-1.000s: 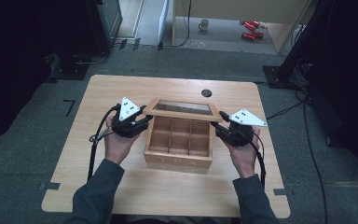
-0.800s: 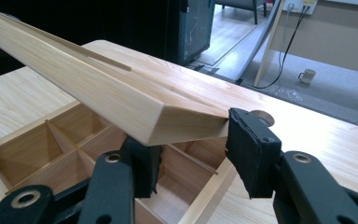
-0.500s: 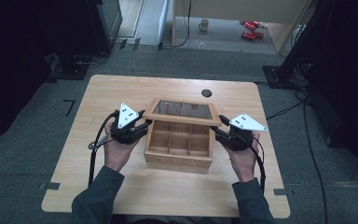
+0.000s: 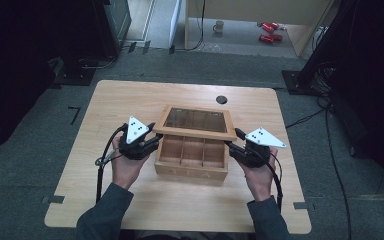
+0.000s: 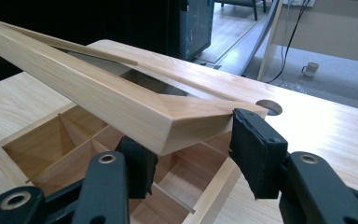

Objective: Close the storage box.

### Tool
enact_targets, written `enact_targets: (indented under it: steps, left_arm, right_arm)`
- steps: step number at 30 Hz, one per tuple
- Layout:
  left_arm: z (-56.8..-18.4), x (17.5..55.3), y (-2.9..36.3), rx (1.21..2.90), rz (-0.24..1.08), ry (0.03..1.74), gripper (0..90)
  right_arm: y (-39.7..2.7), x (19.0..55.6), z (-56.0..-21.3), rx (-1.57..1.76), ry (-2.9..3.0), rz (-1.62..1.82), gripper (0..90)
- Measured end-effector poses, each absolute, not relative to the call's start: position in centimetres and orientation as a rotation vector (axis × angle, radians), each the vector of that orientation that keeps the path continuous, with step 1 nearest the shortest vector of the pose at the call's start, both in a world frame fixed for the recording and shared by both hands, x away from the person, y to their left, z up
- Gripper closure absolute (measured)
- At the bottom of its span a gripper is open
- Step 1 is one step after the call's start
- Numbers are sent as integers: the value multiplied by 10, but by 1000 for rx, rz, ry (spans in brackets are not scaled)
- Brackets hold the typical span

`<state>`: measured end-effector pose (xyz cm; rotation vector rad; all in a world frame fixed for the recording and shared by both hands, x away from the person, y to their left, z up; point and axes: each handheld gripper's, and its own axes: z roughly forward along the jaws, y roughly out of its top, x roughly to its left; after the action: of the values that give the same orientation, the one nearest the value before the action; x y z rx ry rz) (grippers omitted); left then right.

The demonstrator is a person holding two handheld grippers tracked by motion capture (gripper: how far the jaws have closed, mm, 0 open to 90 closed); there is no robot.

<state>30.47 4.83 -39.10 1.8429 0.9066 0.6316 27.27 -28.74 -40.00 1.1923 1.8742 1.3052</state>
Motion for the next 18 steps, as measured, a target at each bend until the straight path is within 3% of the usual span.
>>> enact_targets:
  steps: [18]
  left_arm:
    - [-410, 292, 49, 1850, 616, 914, 571]
  right_arm:
    - [-281, 257, -417, 1204, 1879, 1256, 515]
